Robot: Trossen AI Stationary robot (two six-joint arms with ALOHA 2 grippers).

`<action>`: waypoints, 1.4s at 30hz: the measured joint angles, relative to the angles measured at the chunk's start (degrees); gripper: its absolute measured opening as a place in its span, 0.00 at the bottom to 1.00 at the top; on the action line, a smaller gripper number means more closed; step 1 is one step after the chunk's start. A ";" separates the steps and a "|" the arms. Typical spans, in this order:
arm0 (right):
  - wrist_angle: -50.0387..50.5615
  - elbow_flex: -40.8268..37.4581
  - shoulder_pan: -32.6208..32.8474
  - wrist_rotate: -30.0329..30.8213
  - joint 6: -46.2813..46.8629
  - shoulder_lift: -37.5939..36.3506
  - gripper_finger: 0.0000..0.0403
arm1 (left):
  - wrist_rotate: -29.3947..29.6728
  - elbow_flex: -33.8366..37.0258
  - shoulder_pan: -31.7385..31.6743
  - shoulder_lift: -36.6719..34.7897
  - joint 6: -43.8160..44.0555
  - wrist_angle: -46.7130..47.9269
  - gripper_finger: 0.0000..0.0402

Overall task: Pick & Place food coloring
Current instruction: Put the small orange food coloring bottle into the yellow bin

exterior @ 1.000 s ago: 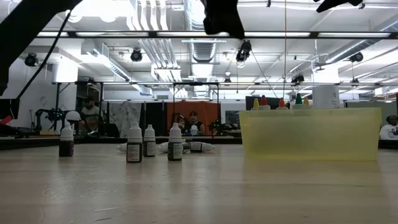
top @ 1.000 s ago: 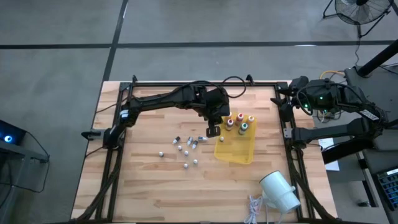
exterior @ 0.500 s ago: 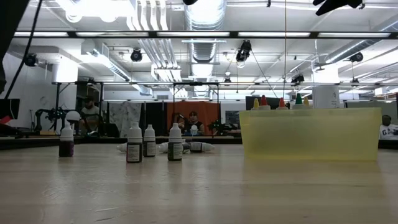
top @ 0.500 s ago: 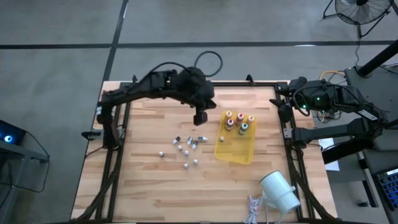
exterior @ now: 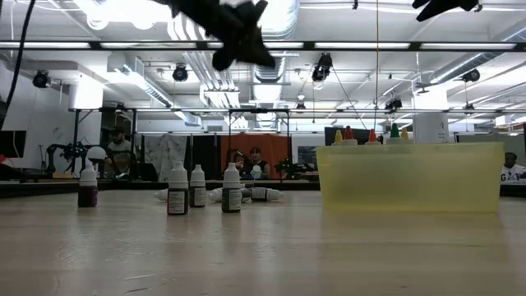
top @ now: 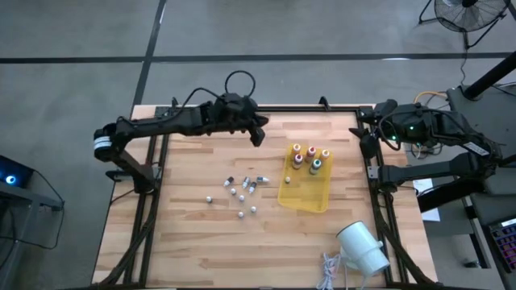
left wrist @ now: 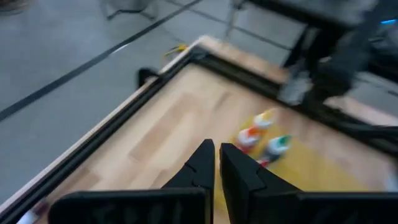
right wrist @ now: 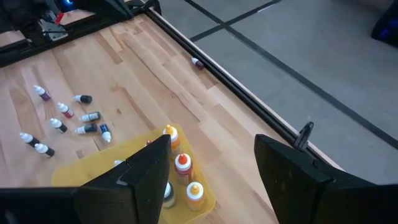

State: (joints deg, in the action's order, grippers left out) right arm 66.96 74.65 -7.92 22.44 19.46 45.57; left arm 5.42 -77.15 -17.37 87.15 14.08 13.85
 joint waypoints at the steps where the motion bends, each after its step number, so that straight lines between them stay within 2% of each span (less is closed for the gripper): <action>1: -0.02 0.00 -0.02 0.03 0.02 0.24 0.55 | 0.55 1.70 -0.74 0.01 0.28 -1.25 0.00; 5: 0.00 0.00 -0.02 0.04 0.02 0.59 0.55 | 1.78 6.40 -3.84 0.02 0.95 -4.86 0.00; 10: -0.02 0.00 0.00 0.10 0.02 1.16 0.55 | 0.52 8.96 -8.48 0.13 -0.02 -4.42 0.00; 16: -0.24 0.00 0.00 0.24 0.02 1.54 0.55 | -11.77 10.00 -16.17 1.11 -4.54 -4.31 0.00; 22: -0.29 0.00 0.00 0.25 0.04 2.17 0.55 | -14.96 9.81 -21.85 3.15 -9.87 -1.95 0.00; 30: -0.31 0.00 0.00 0.24 0.04 2.68 0.55 | -16.97 9.58 -23.28 6.77 -19.78 1.38 0.00; 34: -0.33 0.00 0.00 0.24 0.04 3.10 0.55 | -20.66 8.64 -23.30 9.26 -23.20 1.88 0.00; 37: -0.42 0.00 0.04 0.24 0.07 3.42 0.55 | -23.16 7.19 -23.30 11.50 -24.77 2.91 0.00; 42: -0.99 0.00 0.04 0.24 0.24 4.02 0.55 | -23.39 3.73 -23.34 14.29 -24.72 4.24 0.02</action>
State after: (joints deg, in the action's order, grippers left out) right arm 65.97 74.65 -7.88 22.68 19.70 49.58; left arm -17.96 -73.42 -40.70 101.45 -10.64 18.09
